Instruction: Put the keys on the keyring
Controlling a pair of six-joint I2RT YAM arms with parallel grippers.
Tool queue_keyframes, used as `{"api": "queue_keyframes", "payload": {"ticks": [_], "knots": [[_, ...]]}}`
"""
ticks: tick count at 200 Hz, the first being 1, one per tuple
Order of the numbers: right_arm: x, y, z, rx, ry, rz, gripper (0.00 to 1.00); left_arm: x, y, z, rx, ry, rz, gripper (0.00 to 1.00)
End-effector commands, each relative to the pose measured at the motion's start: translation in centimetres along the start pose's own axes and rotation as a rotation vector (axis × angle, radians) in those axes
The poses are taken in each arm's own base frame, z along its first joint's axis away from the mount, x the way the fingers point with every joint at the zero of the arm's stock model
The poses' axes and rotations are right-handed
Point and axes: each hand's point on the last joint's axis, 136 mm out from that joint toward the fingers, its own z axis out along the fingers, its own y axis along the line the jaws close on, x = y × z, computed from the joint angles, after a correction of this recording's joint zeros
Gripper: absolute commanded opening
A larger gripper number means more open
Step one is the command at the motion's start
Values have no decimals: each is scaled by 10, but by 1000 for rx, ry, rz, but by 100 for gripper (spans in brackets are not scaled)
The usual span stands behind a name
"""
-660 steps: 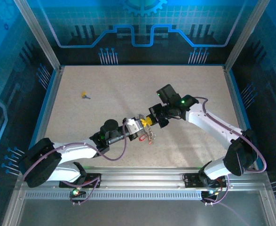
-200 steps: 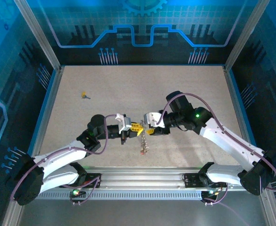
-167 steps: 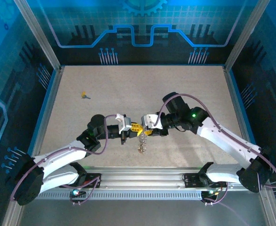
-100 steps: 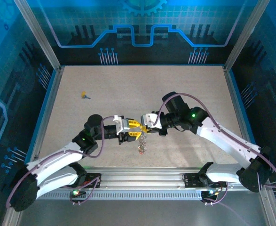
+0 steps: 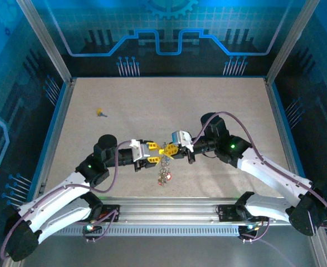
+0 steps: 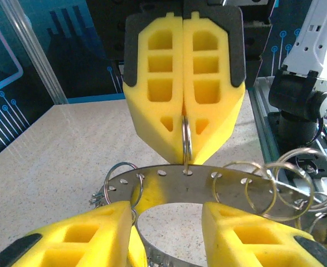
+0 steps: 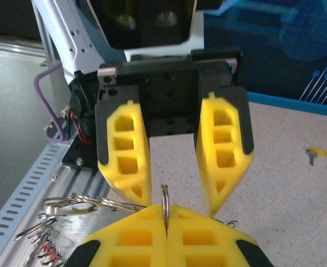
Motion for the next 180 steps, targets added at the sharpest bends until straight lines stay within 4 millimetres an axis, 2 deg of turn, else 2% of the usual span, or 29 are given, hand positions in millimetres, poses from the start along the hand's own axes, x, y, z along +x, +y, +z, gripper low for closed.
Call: {"api": "queue_keyframes", "payload": {"ticks": [1,62,105,130,151,180], "knots": [[-22,-3,-1,-4,-86,-39,0,-12,7,-1,-27,-27,41,37],[-12,1,7,5,-36,-70,0,-24,2,-6,-4,-60,51,30],[-16,9,12,-36,-21,-104,0,-23,2,-14,-29,-18,91,29],[-15,9,13,-37,-20,-109,0,-19,-7,-16,18,16,102,21],[-16,9,14,-34,-26,-126,0,-19,-13,-14,65,30,85,22],[-16,8,16,-34,-14,-136,0,-23,-7,-13,31,0,93,24]]}}
